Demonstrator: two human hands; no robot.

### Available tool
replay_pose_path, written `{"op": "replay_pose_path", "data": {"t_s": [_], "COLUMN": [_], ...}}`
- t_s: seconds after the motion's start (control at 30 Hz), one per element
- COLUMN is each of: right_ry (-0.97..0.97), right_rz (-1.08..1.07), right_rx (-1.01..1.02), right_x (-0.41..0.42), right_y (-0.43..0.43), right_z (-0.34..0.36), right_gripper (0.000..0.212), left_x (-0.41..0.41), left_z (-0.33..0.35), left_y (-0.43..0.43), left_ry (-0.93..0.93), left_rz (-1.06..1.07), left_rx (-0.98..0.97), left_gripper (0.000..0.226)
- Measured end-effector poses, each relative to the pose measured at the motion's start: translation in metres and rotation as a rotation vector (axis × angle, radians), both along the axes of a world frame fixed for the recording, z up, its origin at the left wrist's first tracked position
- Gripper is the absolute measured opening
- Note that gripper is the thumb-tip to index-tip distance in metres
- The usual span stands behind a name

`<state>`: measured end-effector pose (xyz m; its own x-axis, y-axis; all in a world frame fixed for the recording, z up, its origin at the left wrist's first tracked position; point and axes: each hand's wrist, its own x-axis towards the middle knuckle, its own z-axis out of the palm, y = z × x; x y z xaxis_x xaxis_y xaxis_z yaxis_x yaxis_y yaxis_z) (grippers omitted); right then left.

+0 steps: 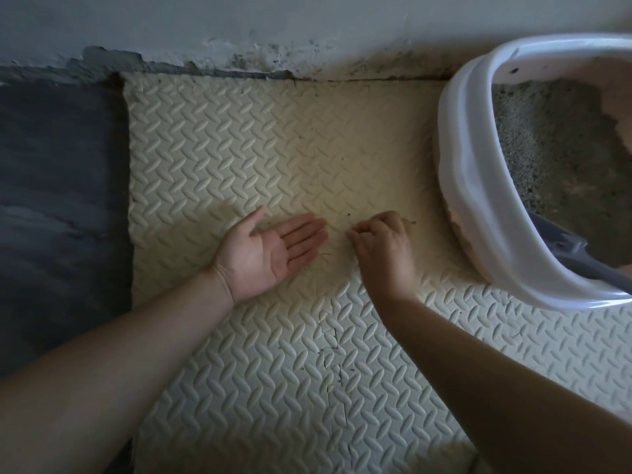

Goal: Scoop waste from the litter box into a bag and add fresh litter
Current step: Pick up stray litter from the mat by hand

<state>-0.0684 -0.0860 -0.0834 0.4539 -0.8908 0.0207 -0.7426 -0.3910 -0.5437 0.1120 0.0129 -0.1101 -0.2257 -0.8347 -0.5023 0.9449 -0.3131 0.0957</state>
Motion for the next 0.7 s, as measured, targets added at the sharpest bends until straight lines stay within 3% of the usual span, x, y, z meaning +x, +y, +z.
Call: {"op": "replay_pose_path", "data": {"t_s": [0.3,0.7], "right_ry": [-0.169,-0.102], "right_rz": [-0.223,-0.104], "right_rx": [0.102,0.022], "right_x": [-0.017,-0.023], "right_y": [-0.001,0.001], "right_z": [-0.007,-0.013], "right_gripper": [0.028,0.017], "left_x": [0.005,0.008], "left_z": [-0.01,-0.018], "left_y": [0.003,0.003], "left_ry": [0.017,0.031], "left_rz": [0.012,-0.03], "left_rx": [-0.095,-0.137], "left_gripper": [0.078,0.083]}}
